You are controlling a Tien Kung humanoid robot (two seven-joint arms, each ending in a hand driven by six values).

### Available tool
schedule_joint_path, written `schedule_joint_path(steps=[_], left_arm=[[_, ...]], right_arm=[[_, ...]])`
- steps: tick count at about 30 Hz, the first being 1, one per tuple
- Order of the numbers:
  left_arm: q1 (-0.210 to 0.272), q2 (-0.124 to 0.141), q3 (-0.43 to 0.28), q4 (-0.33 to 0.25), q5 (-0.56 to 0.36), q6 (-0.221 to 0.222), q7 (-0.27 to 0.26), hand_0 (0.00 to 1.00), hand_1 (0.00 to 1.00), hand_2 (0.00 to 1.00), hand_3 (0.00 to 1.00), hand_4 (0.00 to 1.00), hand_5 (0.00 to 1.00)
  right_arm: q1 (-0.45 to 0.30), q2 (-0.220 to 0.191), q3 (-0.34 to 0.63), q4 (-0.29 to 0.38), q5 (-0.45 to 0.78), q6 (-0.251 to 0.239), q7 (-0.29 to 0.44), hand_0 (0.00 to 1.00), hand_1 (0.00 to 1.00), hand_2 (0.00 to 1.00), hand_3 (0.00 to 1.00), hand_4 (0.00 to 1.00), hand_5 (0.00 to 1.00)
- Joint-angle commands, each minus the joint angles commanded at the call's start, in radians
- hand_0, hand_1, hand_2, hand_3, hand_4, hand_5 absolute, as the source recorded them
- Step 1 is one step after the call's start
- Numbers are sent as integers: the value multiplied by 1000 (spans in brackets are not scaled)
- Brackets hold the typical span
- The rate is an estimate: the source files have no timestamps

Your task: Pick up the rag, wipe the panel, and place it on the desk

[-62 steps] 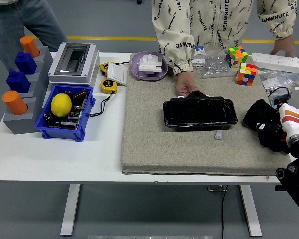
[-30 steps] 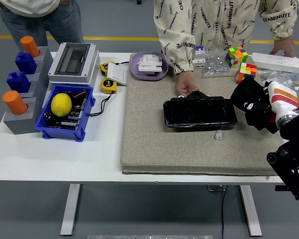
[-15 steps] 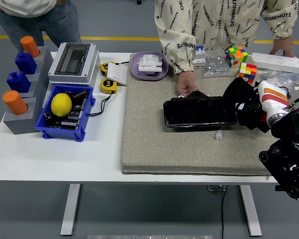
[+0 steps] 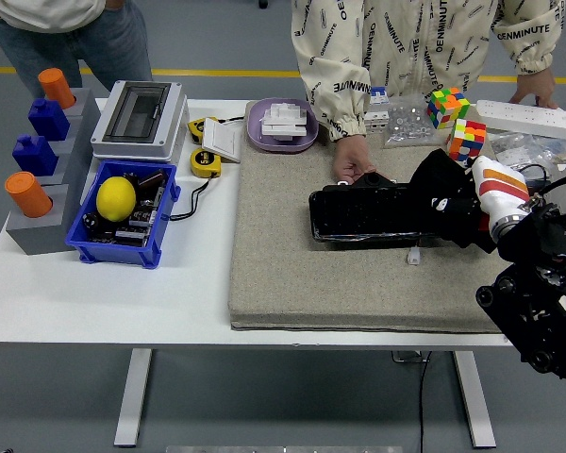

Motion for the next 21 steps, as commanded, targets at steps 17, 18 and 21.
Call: schedule_joint_path(steps=[17, 18, 21], left_arm=[[-9, 1, 5, -1, -3, 0, 0, 652, 662, 695, 580, 676, 443], [-9, 1, 4, -1, -3, 0, 0, 651, 661, 695, 579, 676, 443], [-10, 1, 4, -1, -3, 0, 0, 651, 661, 695, 579, 676, 443]], right_arm=[[53, 70, -63, -40, -4, 6, -10, 378, 451, 520, 528, 940, 335], [55, 75, -67, -43, -3, 6, -11, 378, 450, 520, 528, 940, 335], [57, 89, -82, -51, -2, 5, -11, 378, 450, 520, 528, 940, 335]])
